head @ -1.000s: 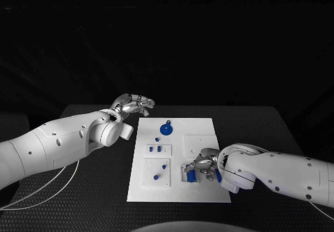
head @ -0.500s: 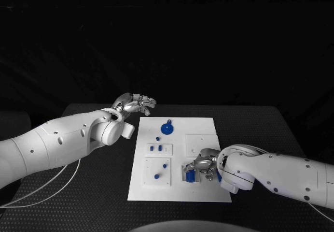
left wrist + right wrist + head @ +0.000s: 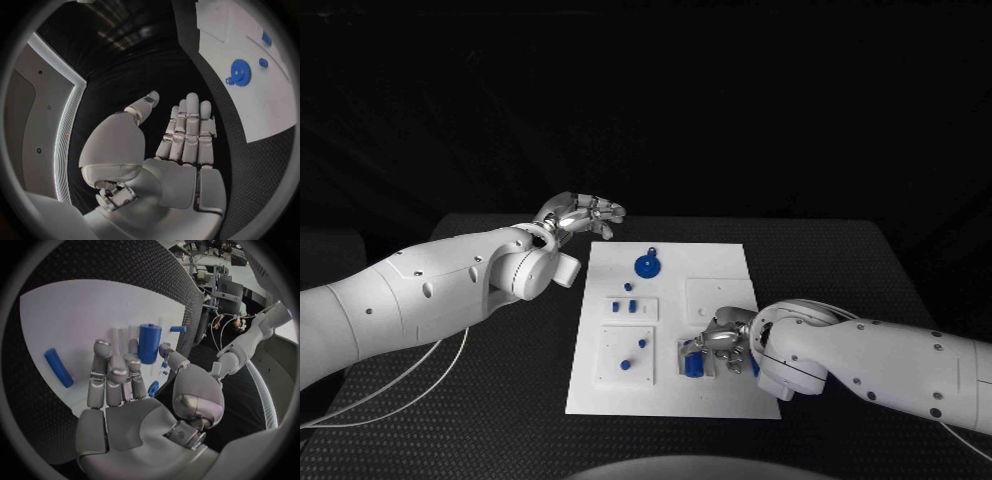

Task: Assemble the parts on the task board

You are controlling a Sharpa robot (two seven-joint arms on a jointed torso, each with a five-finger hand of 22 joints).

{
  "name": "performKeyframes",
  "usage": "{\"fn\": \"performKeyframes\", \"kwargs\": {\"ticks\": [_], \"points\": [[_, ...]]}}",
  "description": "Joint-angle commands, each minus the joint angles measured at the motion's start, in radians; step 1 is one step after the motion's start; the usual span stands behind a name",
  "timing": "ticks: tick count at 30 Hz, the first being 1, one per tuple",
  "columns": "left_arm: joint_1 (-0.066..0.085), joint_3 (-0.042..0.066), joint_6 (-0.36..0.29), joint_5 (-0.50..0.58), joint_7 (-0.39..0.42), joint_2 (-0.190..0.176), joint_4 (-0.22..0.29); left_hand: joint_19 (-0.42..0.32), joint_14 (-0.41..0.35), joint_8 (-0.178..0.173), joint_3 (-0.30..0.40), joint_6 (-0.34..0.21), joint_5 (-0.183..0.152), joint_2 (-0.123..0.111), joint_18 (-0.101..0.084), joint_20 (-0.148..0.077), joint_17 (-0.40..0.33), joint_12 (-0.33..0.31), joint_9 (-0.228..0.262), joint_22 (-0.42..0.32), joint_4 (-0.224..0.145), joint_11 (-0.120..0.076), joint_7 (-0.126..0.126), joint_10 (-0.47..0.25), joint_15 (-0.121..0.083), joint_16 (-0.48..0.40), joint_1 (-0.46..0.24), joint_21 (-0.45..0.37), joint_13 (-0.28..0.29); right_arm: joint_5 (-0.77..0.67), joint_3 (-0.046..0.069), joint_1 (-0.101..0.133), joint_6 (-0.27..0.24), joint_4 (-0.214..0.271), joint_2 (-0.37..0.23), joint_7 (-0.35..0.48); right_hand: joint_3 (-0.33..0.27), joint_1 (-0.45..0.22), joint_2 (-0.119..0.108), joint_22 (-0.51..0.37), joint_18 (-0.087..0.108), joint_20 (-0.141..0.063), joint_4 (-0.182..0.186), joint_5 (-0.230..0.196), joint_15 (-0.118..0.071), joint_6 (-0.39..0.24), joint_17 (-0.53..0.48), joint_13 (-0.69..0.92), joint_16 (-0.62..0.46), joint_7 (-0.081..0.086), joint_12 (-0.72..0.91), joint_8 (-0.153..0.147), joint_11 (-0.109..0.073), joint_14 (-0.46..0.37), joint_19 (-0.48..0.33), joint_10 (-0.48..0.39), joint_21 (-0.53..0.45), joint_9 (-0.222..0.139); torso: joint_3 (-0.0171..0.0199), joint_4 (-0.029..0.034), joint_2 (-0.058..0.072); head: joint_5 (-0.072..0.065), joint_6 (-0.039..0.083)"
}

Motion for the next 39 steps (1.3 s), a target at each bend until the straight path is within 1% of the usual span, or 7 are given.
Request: {"fn": "performKeyframes", "kwargs": {"ticks": [1, 13, 18, 21, 29, 36, 39], "points": [[0.001, 0.001, 0.016, 0.005, 0.003, 0.002, 0.003, 0.005, 0.002, 0.0, 0.001, -0.006, -0.004, -0.002, 0.011, 0.0, 0.002, 0.006, -0.001, 0.002, 0.007, 0.002, 0.0, -0.006, 0.006, -0.004, -0.011, -0.004, -0.001, -0.023, -0.002, -0.005, -0.005, -0.001, 0.006, 0.011, -0.002, -0.002, -0.015, 0.012, 0.014, -0.002, 0.009, 0.002, -0.002, -0.009, 0.001, 0.001, -0.006, 0.0, -0.006, -0.008, -0.002, 0.005, -0.001, -0.009, -0.006, -0.003, -0.0002, 0.0003, 0.0, 0.001, 0.0], [0.001, 0.001, 0.018, 0.005, 0.001, 0.002, 0.003, 0.005, 0.002, 0.0, 0.0, -0.007, -0.005, -0.003, 0.011, 0.0, 0.002, 0.006, -0.001, 0.002, 0.009, 0.002, 0.001, -0.006, 0.006, -0.005, -0.011, -0.005, -0.002, -0.063, -0.002, -0.006, -0.021, 0.006, -0.003, 0.029, -0.041, -0.009, -0.046, 0.012, 0.014, -0.001, 0.016, 0.003, 0.001, -0.019, 0.003, 0.003, -0.013, 0.003, -0.01, -0.012, 0.001, 0.005, -0.004, -0.016, -0.01, 0.0, 0.0001, -0.0001, 0.0, 0.005, -0.001], [0.001, 0.001, 0.018, 0.005, 0.001, 0.0, 0.002, 0.005, 0.002, 0.0, 0.0, -0.007, -0.005, -0.003, 0.011, 0.0, 0.003, 0.006, -0.002, 0.002, 0.009, 0.002, 0.001, -0.006, 0.006, -0.005, -0.012, -0.005, -0.002, -0.073, -0.002, -0.007, 0.029, 0.024, -0.021, 0.063, -0.053, 0.018, -0.044, 0.013, 0.014, -0.004, -0.002, 0.003, 0.0, -0.02, 0.005, 0.004, -0.014, 0.003, -0.01, -0.011, 0.0, 0.006, -0.004, -0.016, -0.011, 0.002, 0.0008, 0.0002, 0.0, 0.005, 0.002], [0.001, 0.0, 0.019, 0.005, 0.0, -0.001, 0.002, 0.005, 0.002, 0.0, 0.0, -0.008, -0.005, -0.003, 0.011, 0.0, 0.003, 0.006, -0.002, 0.002, 0.01, 0.002, 0.001, -0.006, 0.006, -0.005, -0.012, -0.005, -0.002, -0.068, -0.002, -0.008, 0.052, 0.039, -0.033, 0.076, -0.065, 0.062, -0.051, 0.014, 0.014, -0.005, -0.034, 0.003, 0.0, -0.019, 0.007, 0.005, -0.015, 0.002, -0.008, -0.009, 0.0, 0.006, -0.004, -0.014, -0.01, 0.005, 0.0016, -0.0006, 0.0, 0.006, 0.002], [0.001, 0.0, 0.02, 0.005, -0.001, -0.002, 0.003, 0.005, 0.002, 0.0, 0.0, -0.009, -0.005, -0.003, 0.011, 0.0, 0.003, 0.007, -0.002, 0.003, 0.01, 0.002, 0.001, -0.006, 0.006, -0.005, -0.012, -0.006, -0.002, -0.066, -0.002, -0.01, 0.068, 0.049, -0.049, 0.082, -0.124, 0.095, -0.047, 0.013, 0.014, -0.001, -0.075, 0.003, 0.0, -0.02, 0.011, 0.006, -0.02, 0.002, -0.01, -0.01, 0.0, 0.007, -0.007, -0.015, -0.015, 0.008, 0.0017, -0.0017, 0.0, 0.006, 0.005], [0.001, 0.0, 0.02, 0.005, -0.001, -0.003, 0.003, 0.005, 0.002, 0.0, 0.0, -0.009, -0.005, -0.003, 0.011, 0.0, 0.004, 0.007, -0.002, 0.003, 0.011, 0.002, 0.002, -0.007, 0.006, -0.005, -0.012, -0.006, -0.002, -0.067, -0.002, -0.011, 0.064, 0.045, -0.05, 0.076, -0.132, 0.101, -0.041, 0.013, 0.014, -0.002, -0.08, 0.003, 0.0, -0.018, 0.012, 0.007, -0.02, 0.002, -0.01, -0.009, -0.001, 0.007, -0.006, -0.014, -0.016, 0.009, 0.0007, -0.0002, 0.0, 0.006, 0.004], [0.001, 0.0, 0.019, 0.005, -0.001, -0.003, 0.003, 0.005, 0.002, 0.0, 0.0, -0.009, -0.005, -0.003, 0.011, 0.0, 0.004, 0.007, -0.002, 0.003, 0.011, 0.002, 0.002, -0.007, 0.006, -0.006, -0.012, -0.006, -0.002, -0.076, -0.002, -0.012, 0.063, 0.044, -0.049, 0.072, -0.139, 0.108, -0.022, 0.012, 0.014, -0.002, -0.085, 0.003, -0.001, -0.015, 0.013, 0.007, -0.02, 0.001, -0.009, -0.009, -0.002, 0.007, -0.005, -0.012, -0.017, 0.01, 0.0001, 0.0004, 0.001, 0.004, 0.003]]}}
